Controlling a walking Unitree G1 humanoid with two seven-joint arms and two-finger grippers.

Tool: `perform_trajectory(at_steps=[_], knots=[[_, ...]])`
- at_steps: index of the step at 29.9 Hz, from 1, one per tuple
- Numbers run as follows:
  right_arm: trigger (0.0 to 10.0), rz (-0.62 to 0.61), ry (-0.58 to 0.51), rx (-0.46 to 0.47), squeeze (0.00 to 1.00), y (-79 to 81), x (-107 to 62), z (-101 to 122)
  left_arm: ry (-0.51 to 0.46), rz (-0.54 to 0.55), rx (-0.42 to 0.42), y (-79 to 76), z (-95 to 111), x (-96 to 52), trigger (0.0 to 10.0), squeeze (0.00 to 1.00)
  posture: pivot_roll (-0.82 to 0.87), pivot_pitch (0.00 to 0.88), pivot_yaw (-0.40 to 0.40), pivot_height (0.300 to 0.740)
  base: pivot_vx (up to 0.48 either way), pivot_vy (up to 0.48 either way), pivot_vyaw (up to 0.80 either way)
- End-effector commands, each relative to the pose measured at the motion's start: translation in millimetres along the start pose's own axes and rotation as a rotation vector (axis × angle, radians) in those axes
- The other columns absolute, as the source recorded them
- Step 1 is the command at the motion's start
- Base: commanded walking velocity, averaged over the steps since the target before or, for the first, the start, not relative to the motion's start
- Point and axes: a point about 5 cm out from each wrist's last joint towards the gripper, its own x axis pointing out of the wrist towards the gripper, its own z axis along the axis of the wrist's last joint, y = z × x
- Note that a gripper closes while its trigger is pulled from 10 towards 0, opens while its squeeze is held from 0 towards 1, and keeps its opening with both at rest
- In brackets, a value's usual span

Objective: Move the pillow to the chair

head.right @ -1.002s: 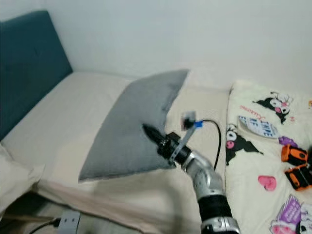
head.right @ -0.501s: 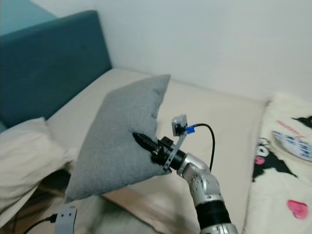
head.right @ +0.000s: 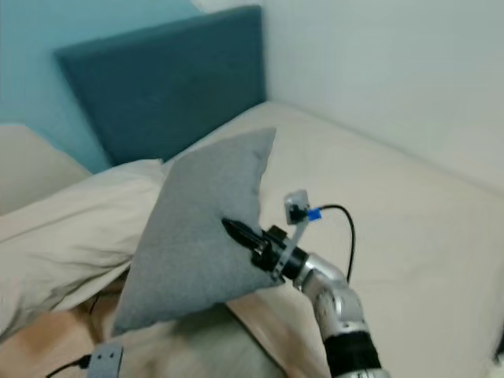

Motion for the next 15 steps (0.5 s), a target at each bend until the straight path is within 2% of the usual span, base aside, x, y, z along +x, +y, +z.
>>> perform_trajectory(at_steps=[1, 15], knots=[[10.0, 0.041, -0.04, -0.036, 0.0, 4.2, 2.4, 11.3, 0.014, -0.001, 0.007, 0.6, -3.5, -0.6, 10.0, 0.0, 0.03, 0.087, -0.006, 0.74, 0.0, 0.0, 0.79], [10.0, 0.072, -0.028, -0.042, 0.0, 7.6, 2.8, 9.2, 0.005, -0.012, 0.012, 1.2, -1.4, -0.2, 10.0, 0.0, 0.04, 0.084, 0.004, 0.74, 0.0, 0.0, 0.79]])
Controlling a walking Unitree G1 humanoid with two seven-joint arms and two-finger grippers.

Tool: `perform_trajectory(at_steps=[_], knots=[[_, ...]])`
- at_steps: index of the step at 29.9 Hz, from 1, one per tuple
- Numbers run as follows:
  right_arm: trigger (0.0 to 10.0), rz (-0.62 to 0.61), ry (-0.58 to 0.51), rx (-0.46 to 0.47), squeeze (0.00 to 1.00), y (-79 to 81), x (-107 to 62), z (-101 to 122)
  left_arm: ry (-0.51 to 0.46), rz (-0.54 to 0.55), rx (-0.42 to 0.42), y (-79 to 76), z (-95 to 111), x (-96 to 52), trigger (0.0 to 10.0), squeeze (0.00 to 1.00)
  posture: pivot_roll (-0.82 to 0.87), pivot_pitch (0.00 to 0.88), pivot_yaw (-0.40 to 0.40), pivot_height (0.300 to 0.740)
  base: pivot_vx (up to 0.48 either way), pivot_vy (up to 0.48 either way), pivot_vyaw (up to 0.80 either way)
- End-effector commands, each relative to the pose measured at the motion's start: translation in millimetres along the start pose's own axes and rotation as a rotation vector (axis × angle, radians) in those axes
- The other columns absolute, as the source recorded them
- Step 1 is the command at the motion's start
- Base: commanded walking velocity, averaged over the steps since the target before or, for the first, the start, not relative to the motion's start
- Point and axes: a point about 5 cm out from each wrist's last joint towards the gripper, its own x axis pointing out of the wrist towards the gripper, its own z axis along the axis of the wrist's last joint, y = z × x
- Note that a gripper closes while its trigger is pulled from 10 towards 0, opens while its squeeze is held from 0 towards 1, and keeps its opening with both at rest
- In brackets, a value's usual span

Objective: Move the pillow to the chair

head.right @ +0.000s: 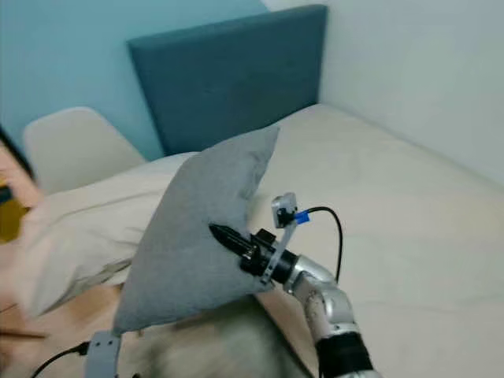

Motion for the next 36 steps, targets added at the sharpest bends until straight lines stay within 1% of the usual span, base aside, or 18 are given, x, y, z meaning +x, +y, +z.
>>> perform_trajectory(at_steps=[1, 7, 13, 22, 30, 36], knots=[[10.0, 0.059, -0.057, -0.041, 0.0, 7.1, 6.9, 13, 0.02, -0.008, 0.013, 0.1, -4, -0.7, 10.0, 0.0, 0.04, 0.084, 0.006, 0.74, 0.0, 0.0, 0.79], [10.0, 0.065, -0.075, -0.042, 0.0, 9.0, 6.3, 15, 0.008, -0.025, 0.024, -2.7, 0, 0.3, 10.0, 0.0, 0.04, 0.088, 0.009, 0.74, 0.0, 0.0, 0.79], [10.0, 0.068, -0.08, -0.042, 0.0, 9.8, 5.3, 16, 0.015, -0.045, 0.06, -8.1, 0, 0.2, 10.0, 0.0, 0.03, 0.089, 0.012, 0.74, 0.0, 0.0, 0.79], [10.0, 0.08, -0.085, -0.045, 0.0, 10.0, 4.7, 20, 0.013, -0.059, 0.054, -14.6, 0, -0.3, 10.0, 0.0, 0.02, 0.093, 0.001, 0.74, 0.0, 0.0, 0.79], [10.0, 0.099, -0.073, -0.049, 0.0, 10.4, 3.2, 23, 0.013, -0.049, 0.05, -16.8, -1, -0.8, 10.0, 0.0, 0.02, 0.088, -0.012, 0.74, 0.0, 0.0, 0.79], [10.0, 0.098, -0.069, -0.053, 0.0, 8.9, 5.8, 23, -0.012, -0.066, 0.056, -18.7, 6, 0.4, 10.0, 0.0, 0.02, 0.079, -0.011, 0.74, 0.0, 0.0, 0.79]])
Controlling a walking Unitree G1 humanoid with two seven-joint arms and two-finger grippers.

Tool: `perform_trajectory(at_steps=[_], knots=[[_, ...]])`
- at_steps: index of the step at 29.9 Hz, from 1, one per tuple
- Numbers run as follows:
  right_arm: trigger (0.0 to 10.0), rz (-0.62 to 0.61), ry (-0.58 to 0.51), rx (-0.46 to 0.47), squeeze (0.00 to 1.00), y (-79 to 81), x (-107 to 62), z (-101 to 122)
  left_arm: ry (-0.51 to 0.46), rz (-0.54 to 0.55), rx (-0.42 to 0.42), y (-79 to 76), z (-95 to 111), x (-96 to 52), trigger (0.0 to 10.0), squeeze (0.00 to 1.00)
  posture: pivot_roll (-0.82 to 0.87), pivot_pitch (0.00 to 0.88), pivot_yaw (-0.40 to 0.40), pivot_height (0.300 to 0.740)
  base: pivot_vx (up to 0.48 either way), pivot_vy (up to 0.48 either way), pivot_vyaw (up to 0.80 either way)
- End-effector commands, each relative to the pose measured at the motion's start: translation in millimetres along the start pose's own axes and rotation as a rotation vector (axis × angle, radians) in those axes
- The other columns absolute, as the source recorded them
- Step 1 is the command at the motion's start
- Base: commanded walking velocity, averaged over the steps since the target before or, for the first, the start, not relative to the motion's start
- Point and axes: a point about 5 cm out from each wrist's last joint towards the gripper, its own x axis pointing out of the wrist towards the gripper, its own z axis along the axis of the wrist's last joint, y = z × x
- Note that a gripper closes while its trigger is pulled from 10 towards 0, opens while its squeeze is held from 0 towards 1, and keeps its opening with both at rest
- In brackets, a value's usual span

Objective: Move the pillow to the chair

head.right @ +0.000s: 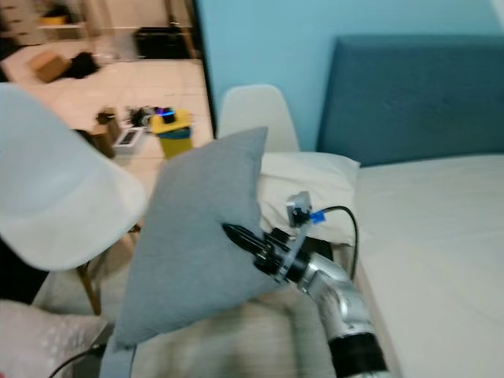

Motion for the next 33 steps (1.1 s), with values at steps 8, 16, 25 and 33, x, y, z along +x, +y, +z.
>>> perform_trajectory(at_steps=[8, 16, 25, 33], knots=[[10.0, -0.12, -0.075, -0.054, 0.0, -13.8, 8.3, 18, -0.093, -0.029, -0.003, -4.8, 24, 3.5, 10.0, 0.0, 0.03, 0.07, -0.011, 0.74, 0.132, 0.0, 0.2], [10.0, -0.04, -0.078, -0.086, 0.0, -4.3, 10.8, 23, -0.236, -0.038, -0.047, -11.4, 67, 6.5, 10.0, 0.0, 0.03, 0.071, -0.01, 0.74, 0.399, 0.0, 0.71], [10.0, 0.001, -0.043, -0.103, 0.0, 2.0, 16.4, 17, -0.364, -0.068, -0.086, -19.7, 108, 5.3, 10.0, 0.0, 0.03, 0.077, 0.0, 0.74, 0.42, 0.0, 0.75], [10.0, -0.108, -0.066, -0.091, 0.0, -9.0, 13.5, 20, -0.434, -0.098, -0.078, -27.6, 124, 2.3, 10.0, 0.0, 0.03, 0.081, 0.005, 0.74, 0.425, 0.0, 0.38]])
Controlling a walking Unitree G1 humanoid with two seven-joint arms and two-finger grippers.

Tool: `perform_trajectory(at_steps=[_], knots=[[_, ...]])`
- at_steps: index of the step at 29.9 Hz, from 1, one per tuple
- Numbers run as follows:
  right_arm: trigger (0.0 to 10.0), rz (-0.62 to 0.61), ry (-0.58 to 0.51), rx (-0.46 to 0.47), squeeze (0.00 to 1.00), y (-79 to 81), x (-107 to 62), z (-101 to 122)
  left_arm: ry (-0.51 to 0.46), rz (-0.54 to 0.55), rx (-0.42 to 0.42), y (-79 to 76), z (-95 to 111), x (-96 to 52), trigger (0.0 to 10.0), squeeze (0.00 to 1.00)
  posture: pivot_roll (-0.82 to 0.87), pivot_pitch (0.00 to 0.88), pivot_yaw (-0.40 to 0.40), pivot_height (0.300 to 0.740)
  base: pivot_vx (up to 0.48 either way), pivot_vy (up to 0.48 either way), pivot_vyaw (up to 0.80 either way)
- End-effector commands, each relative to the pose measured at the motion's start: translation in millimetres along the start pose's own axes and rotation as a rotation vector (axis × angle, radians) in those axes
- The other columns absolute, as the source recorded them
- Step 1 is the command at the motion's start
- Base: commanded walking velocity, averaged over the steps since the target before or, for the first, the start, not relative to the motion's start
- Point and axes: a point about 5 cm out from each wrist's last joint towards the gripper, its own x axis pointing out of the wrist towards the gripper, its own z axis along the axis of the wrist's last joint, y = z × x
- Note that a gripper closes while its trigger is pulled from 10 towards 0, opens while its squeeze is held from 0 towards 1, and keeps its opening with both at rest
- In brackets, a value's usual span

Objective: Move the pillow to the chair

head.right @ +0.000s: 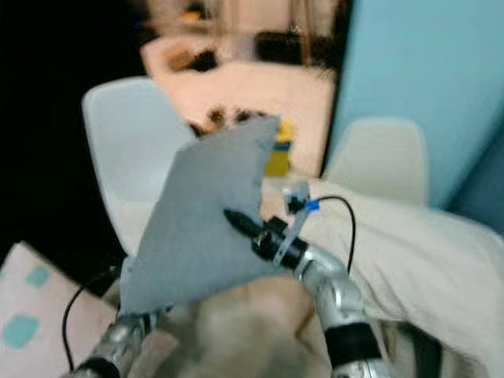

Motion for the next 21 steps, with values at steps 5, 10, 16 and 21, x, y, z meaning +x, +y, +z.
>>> perform_trajectory(at_steps=[5, 10, 16, 21], knots=[[10.0, 0.041, -0.068, -0.007, 0.0, 6.0, 4.8, 7, -0.056, -0.032, 0.01, -5.8, 10, 2.1, 10.0, 0.0, 0.03, 0.082, 0.007, 0.74, 0.424, 0.0, 0.0], [10.0, 0.002, -0.054, -0.008, 0.0, 3.2, 7.1, 6, -0.12, -0.092, 0.046, -18.3, 24, 4.6, 10.0, 0.0, 0.04, 0.084, 0.009, 0.74, 0.425, 0.0, 0.0], [10.0, -0.01, -0.06, -0.002, 0.0, 3.2, 7.4, 6, -0.155, -0.122, 0.043, -26.7, 32, 5.6, 10.0, 0.0, 0.04, 0.086, 0.014, 0.74, 0.424, 0.0, 0.0], [10.0, 0.046, -0.075, 0.0, 0.0, 8.6, 5.4, 7, -0.179, -0.133, 0.043, -30.5, 38, 6.4, 10.0, 0.0, 0.04, 0.087, 0.013, 0.74, 0.425, 0.0, 0.0]])
